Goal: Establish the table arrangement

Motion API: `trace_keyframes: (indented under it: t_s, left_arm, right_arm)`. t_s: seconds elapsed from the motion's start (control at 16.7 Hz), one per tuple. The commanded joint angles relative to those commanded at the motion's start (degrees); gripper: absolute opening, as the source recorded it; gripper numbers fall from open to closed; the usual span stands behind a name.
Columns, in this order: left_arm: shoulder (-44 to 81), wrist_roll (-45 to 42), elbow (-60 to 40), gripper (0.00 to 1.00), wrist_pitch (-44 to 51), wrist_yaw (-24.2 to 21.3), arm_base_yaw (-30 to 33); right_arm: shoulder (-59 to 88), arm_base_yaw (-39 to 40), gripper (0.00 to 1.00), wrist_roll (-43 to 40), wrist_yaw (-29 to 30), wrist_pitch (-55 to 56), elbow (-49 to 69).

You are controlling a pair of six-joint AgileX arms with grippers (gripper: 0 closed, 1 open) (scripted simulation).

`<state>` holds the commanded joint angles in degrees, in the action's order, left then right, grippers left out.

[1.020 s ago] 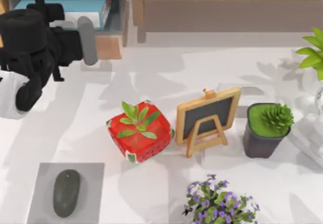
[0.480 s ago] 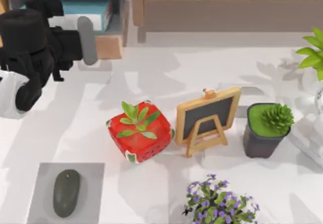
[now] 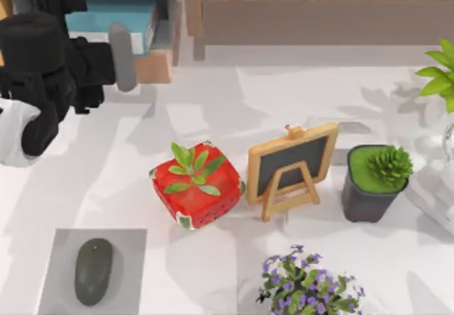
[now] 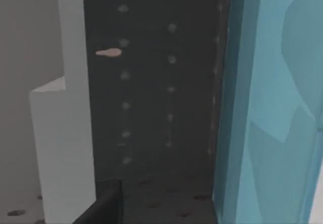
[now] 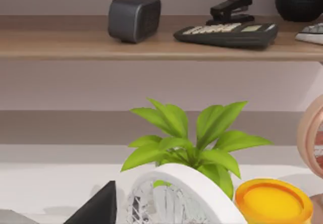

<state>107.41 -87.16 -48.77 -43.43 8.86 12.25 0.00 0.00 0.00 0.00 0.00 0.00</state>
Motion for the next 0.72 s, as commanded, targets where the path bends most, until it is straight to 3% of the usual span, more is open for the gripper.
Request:
trace_keyframes:
  t_s: [0.72]
  left_arm:
    - [-8.5,0.5,11.4,1.00,-2.8,1.6,1.7]
  right_arm:
    - [0.0,0.0,1.00,0.0,0.0,0.0,0.0]
